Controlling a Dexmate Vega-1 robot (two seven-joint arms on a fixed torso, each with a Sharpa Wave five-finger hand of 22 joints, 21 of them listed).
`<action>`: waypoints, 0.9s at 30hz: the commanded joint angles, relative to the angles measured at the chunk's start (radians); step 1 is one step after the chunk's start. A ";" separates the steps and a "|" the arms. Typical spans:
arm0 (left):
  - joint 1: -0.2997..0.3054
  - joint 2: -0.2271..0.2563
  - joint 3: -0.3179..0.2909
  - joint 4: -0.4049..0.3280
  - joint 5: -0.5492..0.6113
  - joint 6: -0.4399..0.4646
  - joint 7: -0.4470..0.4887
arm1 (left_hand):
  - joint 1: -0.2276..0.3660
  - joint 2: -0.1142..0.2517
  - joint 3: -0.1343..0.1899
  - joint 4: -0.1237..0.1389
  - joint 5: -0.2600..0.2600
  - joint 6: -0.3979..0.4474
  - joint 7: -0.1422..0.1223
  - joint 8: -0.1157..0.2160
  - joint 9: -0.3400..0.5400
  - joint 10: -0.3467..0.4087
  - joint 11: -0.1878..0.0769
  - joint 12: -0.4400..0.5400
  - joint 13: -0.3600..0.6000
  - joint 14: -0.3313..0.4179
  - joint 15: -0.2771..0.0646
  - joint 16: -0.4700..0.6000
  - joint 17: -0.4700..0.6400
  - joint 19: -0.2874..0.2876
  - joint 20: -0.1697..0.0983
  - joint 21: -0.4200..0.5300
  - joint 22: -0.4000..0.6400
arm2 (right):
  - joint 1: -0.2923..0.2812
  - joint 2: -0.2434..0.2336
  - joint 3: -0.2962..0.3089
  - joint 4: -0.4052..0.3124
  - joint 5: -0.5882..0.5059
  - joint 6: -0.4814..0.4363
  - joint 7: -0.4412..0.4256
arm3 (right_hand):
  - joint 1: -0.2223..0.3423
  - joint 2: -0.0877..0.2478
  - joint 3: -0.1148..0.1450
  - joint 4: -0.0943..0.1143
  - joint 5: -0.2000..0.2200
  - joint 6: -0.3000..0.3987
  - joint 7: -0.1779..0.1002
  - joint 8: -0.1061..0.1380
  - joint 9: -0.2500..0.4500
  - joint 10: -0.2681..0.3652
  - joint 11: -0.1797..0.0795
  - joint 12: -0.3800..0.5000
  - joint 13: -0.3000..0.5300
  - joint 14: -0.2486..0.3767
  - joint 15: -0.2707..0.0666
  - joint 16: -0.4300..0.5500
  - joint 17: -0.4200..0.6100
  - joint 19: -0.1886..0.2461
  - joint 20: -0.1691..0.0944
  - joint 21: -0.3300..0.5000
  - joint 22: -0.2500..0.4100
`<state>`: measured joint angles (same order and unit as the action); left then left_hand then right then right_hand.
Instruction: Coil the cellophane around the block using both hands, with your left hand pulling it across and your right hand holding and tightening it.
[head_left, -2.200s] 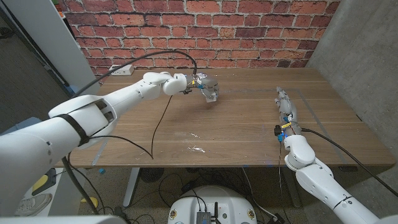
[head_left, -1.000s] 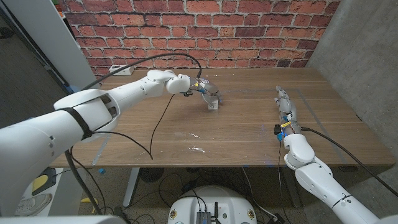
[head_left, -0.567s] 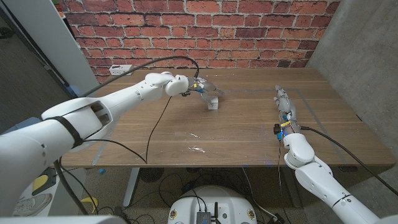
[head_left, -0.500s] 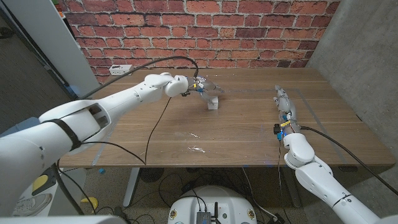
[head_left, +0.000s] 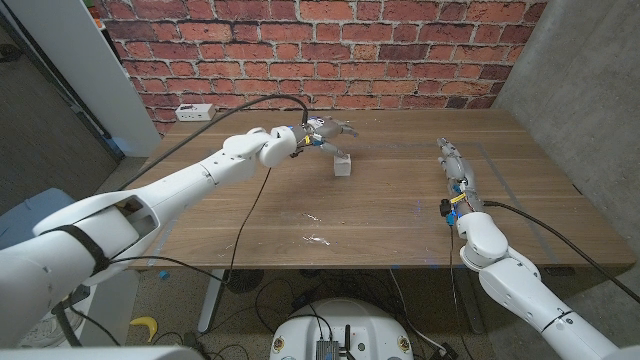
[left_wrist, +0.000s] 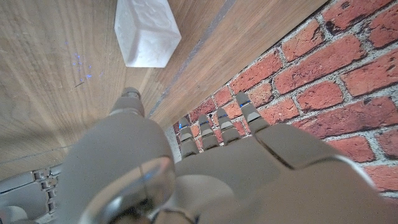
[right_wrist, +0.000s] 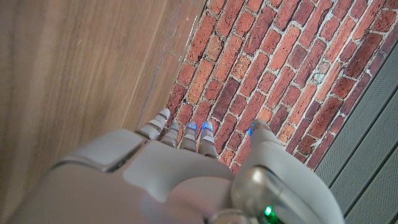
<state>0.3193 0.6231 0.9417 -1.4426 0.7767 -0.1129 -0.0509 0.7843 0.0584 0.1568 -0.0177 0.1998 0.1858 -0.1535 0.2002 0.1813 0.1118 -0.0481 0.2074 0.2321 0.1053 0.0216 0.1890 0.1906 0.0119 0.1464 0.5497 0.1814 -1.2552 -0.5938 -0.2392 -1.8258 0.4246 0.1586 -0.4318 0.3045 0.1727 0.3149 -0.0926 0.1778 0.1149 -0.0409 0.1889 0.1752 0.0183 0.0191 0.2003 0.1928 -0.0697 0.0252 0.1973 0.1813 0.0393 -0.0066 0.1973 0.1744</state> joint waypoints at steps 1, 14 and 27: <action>0.155 0.068 -0.102 -0.213 -0.026 0.143 -0.010 | -0.013 0.006 0.000 0.009 -0.003 0.015 0.003 0.007 0.002 0.011 0.007 0.008 0.000 0.002 0.005 0.005 0.003 -0.001 0.007 -0.003 0.004 | -0.010 -0.090 0.005 -0.075 -0.010 -0.126 0.018 | 0.017 -0.001 0.015 -0.003 0.008 0.007 -0.001 0.006 0.005 0.014 0.006 0.006 0.002 0.009 -0.003 0.006 0.003 0.003 0.007 0.008 0.005; 0.306 0.117 -0.173 -0.400 -0.025 0.277 -0.047 | -0.035 -0.002 -0.009 0.004 -0.008 0.147 0.035 0.033 0.002 0.040 0.000 0.020 -0.012 -0.011 0.015 0.003 -0.004 0.000 0.011 -0.019 0.004 | 0.002 -0.249 -0.009 -0.199 -0.040 -0.364 0.063 | 0.034 0.005 0.029 -0.009 0.010 0.006 -0.007 0.004 0.005 0.015 -0.002 0.005 0.002 0.012 -0.011 0.006 0.003 0.003 0.010 0.008 0.005; 0.383 0.137 -0.214 -0.496 -0.090 0.313 -0.096 | -0.056 -0.015 -0.022 0.006 -0.009 0.177 0.051 0.031 0.002 0.044 0.004 0.020 -0.016 -0.020 0.033 0.001 -0.004 -0.001 0.029 -0.027 0.004 | 0.031 -0.362 -0.028 -0.287 -0.074 -0.524 0.103 | 0.054 0.007 0.044 -0.016 0.012 -0.001 -0.017 0.000 0.006 0.012 -0.016 0.002 0.002 0.016 -0.017 0.006 0.003 -0.002 0.036 0.006 0.006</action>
<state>0.6305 0.7391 0.7666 -1.8482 0.7343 0.1555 -0.1067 0.7375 0.0456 0.1399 -0.0097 0.1919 0.3520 -0.1054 0.2305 0.1814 0.1493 -0.0464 0.2268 0.2136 0.0876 0.0468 0.1889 0.1860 0.0122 0.1681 0.5283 0.1840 -1.2468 -0.8563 -0.2499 -2.0346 0.3778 -0.2278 -0.3579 0.3479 0.1818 0.3515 -0.1068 0.1855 0.1160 -0.0504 0.1888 0.1795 0.0302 0.0104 0.2003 0.1928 -0.0571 0.0124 0.1973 0.1814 0.0356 0.0219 0.1973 0.1744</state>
